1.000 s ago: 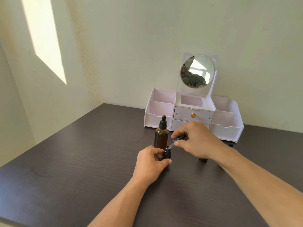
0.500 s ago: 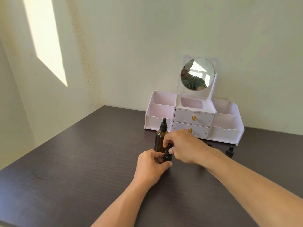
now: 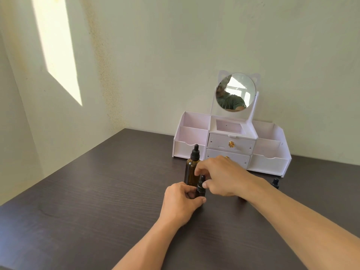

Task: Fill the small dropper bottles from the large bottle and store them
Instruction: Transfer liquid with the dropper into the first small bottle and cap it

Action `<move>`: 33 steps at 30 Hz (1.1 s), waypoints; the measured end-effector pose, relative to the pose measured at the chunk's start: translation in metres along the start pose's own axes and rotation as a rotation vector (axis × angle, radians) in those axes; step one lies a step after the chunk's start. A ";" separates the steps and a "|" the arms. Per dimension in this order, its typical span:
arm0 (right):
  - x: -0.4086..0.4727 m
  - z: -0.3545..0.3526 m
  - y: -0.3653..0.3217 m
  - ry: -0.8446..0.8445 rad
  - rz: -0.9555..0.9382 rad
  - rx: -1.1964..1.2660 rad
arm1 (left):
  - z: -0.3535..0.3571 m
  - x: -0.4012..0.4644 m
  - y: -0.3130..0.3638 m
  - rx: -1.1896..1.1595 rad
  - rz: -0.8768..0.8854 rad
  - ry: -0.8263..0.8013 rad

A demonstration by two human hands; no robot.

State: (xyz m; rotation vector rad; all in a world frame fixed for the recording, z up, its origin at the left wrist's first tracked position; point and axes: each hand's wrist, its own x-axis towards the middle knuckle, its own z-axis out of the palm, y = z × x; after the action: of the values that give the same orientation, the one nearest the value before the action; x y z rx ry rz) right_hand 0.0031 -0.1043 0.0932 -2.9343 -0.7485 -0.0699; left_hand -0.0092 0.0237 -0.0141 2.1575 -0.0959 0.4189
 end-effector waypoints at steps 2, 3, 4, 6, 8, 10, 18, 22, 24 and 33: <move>0.000 0.003 0.000 0.016 -0.012 -0.017 | 0.000 0.000 0.000 -0.003 0.003 -0.003; 0.000 0.004 0.000 0.037 -0.011 -0.033 | 0.000 0.000 0.000 -0.006 0.002 -0.007; 0.001 0.005 0.000 0.058 -0.006 -0.049 | 0.000 -0.001 0.001 -0.005 0.004 -0.011; 0.001 0.006 -0.001 0.073 0.009 -0.084 | 0.000 -0.001 0.001 -0.001 0.009 -0.020; 0.002 0.006 -0.002 0.065 0.007 -0.102 | 0.000 -0.001 0.002 -0.002 0.007 -0.021; 0.002 0.005 -0.001 0.046 -0.008 -0.083 | 0.000 -0.001 0.002 -0.005 0.004 -0.009; 0.000 0.010 0.003 0.044 -0.049 -0.037 | 0.002 0.000 0.000 -0.011 0.005 -0.010; -0.001 0.010 0.006 0.019 -0.069 -0.047 | 0.002 -0.001 0.000 -0.014 0.003 -0.020; -0.001 0.010 0.008 0.010 -0.093 -0.033 | 0.002 -0.001 0.001 -0.010 0.010 -0.029; 0.000 0.014 0.012 0.027 -0.078 -0.036 | 0.002 -0.001 0.002 0.006 0.020 -0.029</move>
State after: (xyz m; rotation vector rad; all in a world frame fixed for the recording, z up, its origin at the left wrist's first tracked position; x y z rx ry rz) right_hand 0.0088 -0.1127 0.0783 -2.9311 -0.8662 -0.1300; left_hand -0.0102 0.0205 -0.0144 2.1707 -0.1329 0.3996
